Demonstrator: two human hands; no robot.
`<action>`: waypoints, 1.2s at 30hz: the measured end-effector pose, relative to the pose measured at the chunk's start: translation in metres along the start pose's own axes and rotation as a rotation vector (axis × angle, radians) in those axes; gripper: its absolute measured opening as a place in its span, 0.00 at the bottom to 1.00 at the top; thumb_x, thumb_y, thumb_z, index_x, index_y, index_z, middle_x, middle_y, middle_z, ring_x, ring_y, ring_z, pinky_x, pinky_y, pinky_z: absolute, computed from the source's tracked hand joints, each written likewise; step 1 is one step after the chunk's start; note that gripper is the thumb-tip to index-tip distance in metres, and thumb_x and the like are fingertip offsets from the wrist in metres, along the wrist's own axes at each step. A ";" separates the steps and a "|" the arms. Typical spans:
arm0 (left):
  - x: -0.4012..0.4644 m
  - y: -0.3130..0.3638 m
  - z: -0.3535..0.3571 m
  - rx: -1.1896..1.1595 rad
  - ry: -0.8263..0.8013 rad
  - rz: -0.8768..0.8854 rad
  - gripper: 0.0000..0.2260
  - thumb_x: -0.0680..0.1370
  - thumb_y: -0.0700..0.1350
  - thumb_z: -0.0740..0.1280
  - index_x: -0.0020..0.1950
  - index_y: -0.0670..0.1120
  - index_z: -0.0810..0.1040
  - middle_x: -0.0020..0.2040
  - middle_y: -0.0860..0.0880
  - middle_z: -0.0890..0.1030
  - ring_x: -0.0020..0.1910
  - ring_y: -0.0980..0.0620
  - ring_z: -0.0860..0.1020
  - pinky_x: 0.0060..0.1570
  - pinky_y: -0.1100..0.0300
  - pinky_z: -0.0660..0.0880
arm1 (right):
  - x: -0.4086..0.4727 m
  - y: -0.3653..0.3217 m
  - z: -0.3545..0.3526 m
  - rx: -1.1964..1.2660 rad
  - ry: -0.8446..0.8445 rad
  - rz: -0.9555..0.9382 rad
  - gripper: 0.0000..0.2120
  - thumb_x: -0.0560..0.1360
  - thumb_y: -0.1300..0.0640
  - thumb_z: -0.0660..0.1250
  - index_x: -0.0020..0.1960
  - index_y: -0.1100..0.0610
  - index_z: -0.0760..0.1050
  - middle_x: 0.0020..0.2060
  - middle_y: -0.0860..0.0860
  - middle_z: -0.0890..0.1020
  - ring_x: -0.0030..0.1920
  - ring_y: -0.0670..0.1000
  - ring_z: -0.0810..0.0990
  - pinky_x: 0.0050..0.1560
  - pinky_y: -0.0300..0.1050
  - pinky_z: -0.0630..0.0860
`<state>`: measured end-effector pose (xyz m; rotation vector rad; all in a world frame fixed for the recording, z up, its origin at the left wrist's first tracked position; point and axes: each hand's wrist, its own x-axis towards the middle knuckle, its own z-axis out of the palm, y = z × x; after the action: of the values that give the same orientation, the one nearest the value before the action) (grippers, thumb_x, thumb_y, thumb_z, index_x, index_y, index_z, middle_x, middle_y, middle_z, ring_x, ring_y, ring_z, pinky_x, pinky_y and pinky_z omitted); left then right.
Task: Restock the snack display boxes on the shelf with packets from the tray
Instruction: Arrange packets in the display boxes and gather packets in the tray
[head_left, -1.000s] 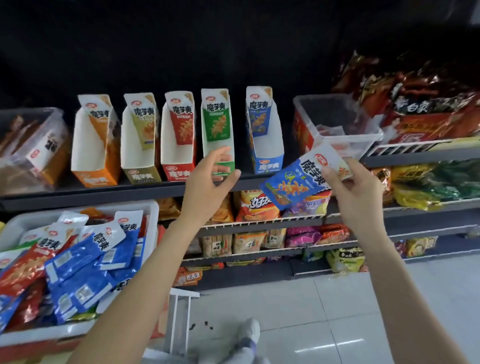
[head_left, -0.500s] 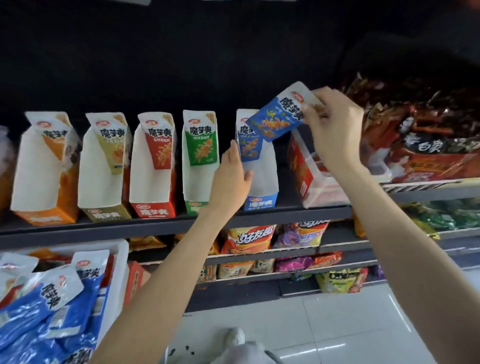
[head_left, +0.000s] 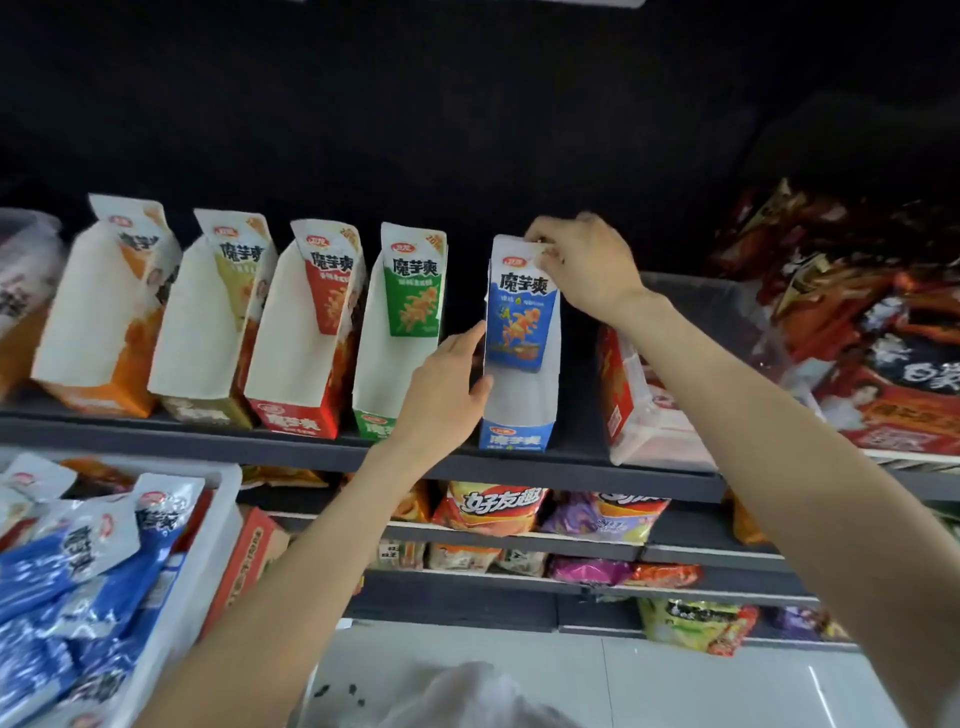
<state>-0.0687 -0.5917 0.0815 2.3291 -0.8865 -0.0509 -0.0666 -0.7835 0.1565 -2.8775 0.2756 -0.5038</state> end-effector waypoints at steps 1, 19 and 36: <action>0.000 0.000 0.000 -0.001 0.001 0.000 0.27 0.80 0.44 0.63 0.77 0.49 0.57 0.70 0.48 0.69 0.66 0.50 0.71 0.64 0.54 0.68 | 0.002 0.000 0.001 -0.001 -0.003 -0.009 0.11 0.77 0.61 0.61 0.57 0.54 0.76 0.47 0.55 0.80 0.53 0.55 0.75 0.43 0.44 0.66; -0.064 -0.003 -0.049 -0.194 0.662 0.136 0.11 0.79 0.47 0.63 0.58 0.44 0.77 0.44 0.54 0.78 0.39 0.58 0.75 0.37 0.69 0.72 | -0.098 -0.076 0.002 0.509 0.419 -0.240 0.08 0.79 0.58 0.63 0.52 0.59 0.78 0.39 0.44 0.78 0.36 0.39 0.74 0.37 0.29 0.70; -0.299 -0.263 -0.158 -0.009 0.355 -0.477 0.16 0.75 0.41 0.69 0.63 0.47 0.75 0.57 0.51 0.79 0.57 0.49 0.75 0.56 0.59 0.68 | -0.187 -0.304 0.175 0.496 -0.237 -0.273 0.10 0.75 0.60 0.68 0.56 0.55 0.78 0.52 0.51 0.81 0.53 0.51 0.77 0.54 0.42 0.71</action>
<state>-0.1068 -0.1726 0.0012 2.3883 -0.1505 0.1550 -0.1330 -0.4211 0.0076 -2.4573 -0.2507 -0.2249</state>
